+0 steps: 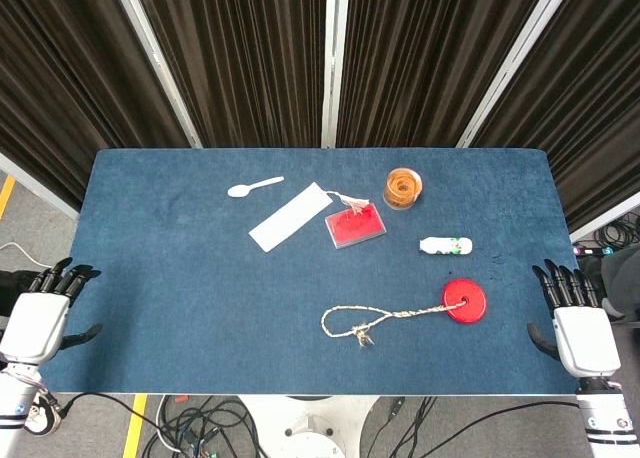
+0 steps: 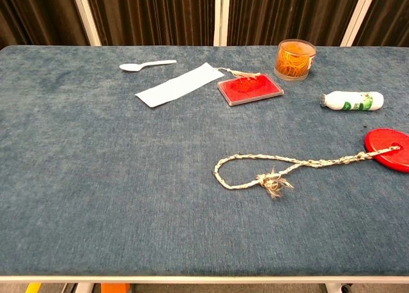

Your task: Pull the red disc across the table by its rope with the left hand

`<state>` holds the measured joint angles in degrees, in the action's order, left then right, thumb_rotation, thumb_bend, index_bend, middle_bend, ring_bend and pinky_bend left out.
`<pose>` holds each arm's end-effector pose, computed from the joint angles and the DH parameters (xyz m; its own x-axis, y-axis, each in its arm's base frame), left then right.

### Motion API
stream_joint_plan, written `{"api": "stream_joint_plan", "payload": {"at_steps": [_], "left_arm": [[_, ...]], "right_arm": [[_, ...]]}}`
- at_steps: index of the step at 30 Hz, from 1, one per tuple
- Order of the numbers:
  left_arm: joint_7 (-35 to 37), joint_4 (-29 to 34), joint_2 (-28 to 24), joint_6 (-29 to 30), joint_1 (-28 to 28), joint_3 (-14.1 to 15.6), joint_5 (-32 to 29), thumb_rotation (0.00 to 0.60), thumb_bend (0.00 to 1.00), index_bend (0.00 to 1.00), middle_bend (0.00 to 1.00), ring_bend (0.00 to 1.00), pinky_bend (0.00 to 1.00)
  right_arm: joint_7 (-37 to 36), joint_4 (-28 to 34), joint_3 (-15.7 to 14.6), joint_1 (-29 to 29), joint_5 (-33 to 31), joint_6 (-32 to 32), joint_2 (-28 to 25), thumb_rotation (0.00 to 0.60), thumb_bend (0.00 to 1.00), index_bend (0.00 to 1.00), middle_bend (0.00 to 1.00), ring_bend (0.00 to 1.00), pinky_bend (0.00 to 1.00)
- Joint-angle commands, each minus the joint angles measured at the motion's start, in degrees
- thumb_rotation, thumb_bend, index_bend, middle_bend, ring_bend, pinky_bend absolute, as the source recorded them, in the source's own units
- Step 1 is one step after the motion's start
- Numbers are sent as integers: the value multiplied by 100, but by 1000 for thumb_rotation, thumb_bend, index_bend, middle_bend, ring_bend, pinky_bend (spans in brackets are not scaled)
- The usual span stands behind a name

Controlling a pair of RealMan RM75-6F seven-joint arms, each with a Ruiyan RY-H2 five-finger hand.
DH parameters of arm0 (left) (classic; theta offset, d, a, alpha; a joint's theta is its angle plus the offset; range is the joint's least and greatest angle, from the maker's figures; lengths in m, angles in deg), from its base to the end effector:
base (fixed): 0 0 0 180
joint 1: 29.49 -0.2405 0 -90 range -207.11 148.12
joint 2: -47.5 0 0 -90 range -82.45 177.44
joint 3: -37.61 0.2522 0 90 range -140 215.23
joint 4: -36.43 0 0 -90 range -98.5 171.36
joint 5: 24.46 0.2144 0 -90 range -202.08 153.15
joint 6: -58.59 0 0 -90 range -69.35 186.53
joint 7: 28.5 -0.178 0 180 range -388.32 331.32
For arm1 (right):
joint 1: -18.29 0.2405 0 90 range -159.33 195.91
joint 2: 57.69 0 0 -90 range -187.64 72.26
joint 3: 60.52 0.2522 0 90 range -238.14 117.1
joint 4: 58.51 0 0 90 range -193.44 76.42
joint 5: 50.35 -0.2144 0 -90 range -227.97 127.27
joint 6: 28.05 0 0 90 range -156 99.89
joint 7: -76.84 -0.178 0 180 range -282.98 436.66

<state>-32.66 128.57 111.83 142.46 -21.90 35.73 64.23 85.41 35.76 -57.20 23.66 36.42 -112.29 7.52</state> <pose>-0.2944 0.2254 0.1427 0.4674 0.0139 0.8839 0.8802 -0.1009 -0.4638 -0.2961 -0.2187 0.1419 0.4834 -0.0046 0.8754 -0.8749 -0.0370 0.4830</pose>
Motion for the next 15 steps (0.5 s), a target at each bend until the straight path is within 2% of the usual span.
{"api": "stream_joint_plan", "payload": {"at_steps": [1, 7, 11, 15], "left_arm": [[20, -14, 5, -3, -1, 9, 1, 600, 122, 222, 193, 85, 191], [200, -30, 18, -24, 41, 72, 158, 600, 122, 222, 199, 85, 191], [372, -20, 70, -144, 239, 183, 608, 600, 122, 222, 207, 85, 191], [280, 43, 242, -541, 670, 273, 1165, 600, 123, 222, 209, 85, 191]], "right_arm": [[12, -6, -4, 3, -11, 16, 12, 600, 195, 0, 0, 0, 0], [31, 11, 17, 11, -46, 24, 12, 600, 195, 0, 0, 0, 0], [40, 57, 51, 15, -54, -8, -29, 600, 195, 0, 0, 0, 0], [10, 14, 59, -3, -87, -22, -68, 600, 195, 0, 0, 0, 0]]}}
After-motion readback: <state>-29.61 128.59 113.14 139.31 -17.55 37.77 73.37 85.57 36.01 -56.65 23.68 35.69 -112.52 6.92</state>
